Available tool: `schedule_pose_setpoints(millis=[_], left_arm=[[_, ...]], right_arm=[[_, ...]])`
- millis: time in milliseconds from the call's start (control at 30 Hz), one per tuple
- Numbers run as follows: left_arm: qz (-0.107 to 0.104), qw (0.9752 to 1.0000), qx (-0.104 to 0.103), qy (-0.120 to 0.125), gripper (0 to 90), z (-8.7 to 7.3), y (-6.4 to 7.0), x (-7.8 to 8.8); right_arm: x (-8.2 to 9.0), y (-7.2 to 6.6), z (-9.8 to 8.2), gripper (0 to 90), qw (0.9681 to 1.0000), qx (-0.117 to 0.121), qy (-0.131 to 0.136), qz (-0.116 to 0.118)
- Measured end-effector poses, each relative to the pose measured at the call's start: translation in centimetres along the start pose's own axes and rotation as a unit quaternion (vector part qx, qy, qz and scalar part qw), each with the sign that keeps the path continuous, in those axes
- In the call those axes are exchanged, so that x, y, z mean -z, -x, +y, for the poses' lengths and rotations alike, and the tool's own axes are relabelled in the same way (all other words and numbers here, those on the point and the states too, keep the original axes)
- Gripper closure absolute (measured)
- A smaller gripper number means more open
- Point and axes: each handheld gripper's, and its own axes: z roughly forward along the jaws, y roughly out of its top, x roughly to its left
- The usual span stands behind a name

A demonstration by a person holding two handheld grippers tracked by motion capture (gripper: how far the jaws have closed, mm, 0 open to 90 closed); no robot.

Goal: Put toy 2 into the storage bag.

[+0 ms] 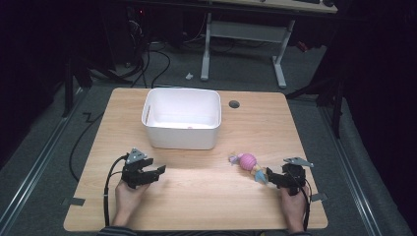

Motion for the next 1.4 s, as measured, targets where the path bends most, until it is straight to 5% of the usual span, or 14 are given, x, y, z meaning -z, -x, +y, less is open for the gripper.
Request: schedule_pose_setpoints(millis=[733, 1133, 1400], left_arm=[[0.04, 0.999, -0.012, -0.018, 36.3, -0.9, 0.3, -2.0], [0.084, 0.9951, -0.045, -0.028, 34.0, -0.9, 1.2, -2.4], [0.085, 0.9951, -0.043, -0.028, 31.9, -0.9, 1.3, -2.4]], right_arm=[[0.0, 0.0, 0.0, 14.9, 1.0, -0.001, 0.0, 0.0], [-0.1, 0.0, 0.0, 14.9, 1.0, 0.0, 0.001, 0.002], [-0.1, 0.0, 0.0, 14.6, 1.0, 0.0, 0.001, 0.0]])
